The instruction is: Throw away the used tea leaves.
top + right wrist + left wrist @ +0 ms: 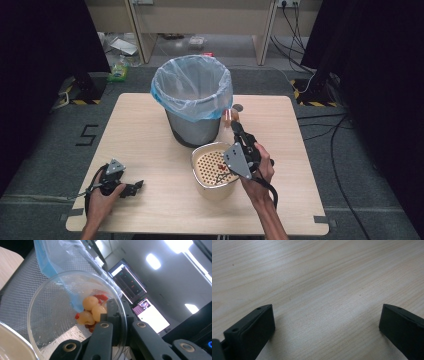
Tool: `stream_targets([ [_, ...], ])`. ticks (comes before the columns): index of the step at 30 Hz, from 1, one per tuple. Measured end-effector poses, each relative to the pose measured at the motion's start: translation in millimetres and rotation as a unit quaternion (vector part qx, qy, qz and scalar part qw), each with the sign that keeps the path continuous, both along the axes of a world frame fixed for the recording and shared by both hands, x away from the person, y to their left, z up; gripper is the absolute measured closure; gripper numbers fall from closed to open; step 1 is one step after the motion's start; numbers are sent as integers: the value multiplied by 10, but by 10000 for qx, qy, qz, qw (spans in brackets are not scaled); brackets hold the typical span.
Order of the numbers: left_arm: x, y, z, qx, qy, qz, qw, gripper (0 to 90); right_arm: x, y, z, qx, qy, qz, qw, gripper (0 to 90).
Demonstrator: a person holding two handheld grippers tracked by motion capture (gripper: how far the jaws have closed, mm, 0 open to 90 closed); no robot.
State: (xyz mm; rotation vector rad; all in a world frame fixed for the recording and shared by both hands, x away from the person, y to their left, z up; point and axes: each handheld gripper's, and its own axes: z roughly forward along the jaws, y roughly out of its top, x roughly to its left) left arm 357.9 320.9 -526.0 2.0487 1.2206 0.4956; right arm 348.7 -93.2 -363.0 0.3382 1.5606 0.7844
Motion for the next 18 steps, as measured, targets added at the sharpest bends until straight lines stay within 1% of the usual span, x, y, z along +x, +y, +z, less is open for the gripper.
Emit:
stream_targets([
  [1,0,0,0,-1,1,1,10000,0,-13,19,1,-119,-177,-17,9998,900],
  [3,0,0,0,0,1,0,10000,0,16,31,-20,-237,-214,-55,9995,900],
  [4,0,0,0,0,0,0,10000,0,16,31,-20,-237,-214,-55,9995,900],
  [5,0,0,0,0,0,0,10000,0,41,28,-40,-291,-230,-82,9993,900],
  [6,0,0,0,0,1,0,10000,0,53,25,-60,-288,-190,-99,9994,900],
  [7,0,0,0,-1,1,0,10000,0,52,28,-87,-528,-390,-94,9978,900],
  [9,0,0,0,-1,1,1,10000,0,57,28,-97,-544,-407,-121,9976,900],
  [10,0,0,0,-1,1,0,10000,0,49,32,-114,-647,-532,-160,9964,900],
  [12,0,0,0,-1,1,0,10000,0,1,62,-97,-790,-650,-136,9947,900],
  [13,0,0,0,-1,1,0,10000,0,1,62,-97,-790,-650,-136,9947,900],
  [14,0,0,0,-2,2,0,10000,0,-22,76,-79,-817,-708,-126,9941,900],
  [16,0,0,0,3,-1,-3,10000,0,-10,77,-71,-774,-711,-141,9944,900],
  [17,0,0,0,-1,1,0,10000,0,20,70,-94,-811,-668,-198,9943,900],
  [18,0,0,0,3,0,-3,10000,0,13,73,-119,-816,-676,-196,9942,900],
])
